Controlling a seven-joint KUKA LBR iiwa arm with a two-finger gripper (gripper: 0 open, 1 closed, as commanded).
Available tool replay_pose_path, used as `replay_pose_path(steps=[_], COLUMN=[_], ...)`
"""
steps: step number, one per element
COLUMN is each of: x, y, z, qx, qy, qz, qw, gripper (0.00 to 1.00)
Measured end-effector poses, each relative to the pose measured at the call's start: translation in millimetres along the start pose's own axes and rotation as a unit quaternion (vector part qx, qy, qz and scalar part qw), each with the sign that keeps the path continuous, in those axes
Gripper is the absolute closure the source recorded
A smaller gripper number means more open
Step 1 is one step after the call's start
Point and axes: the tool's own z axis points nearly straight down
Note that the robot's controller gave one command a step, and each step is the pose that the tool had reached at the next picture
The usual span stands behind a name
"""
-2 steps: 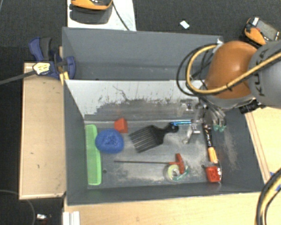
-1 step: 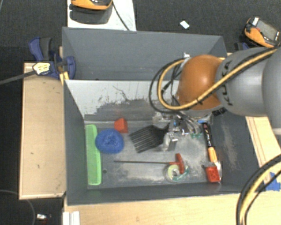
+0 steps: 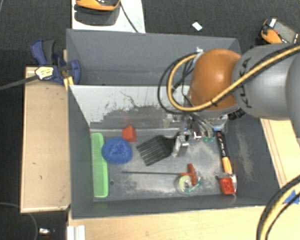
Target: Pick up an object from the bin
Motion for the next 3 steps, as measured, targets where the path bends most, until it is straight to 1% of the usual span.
replay_pose_path(steps=[1,2,3], x=[2.9,-3.4,3.5], y=[36,13,19], z=[12,50,50], qx=[-0.001,0.001,-0.002], qy=[-0.0017,-0.0035,0.0004], qz=[0.017,-0.052,-0.062], qw=[0.9999,0.9987,0.9981], gripper=[0.0,0.0,1.0])
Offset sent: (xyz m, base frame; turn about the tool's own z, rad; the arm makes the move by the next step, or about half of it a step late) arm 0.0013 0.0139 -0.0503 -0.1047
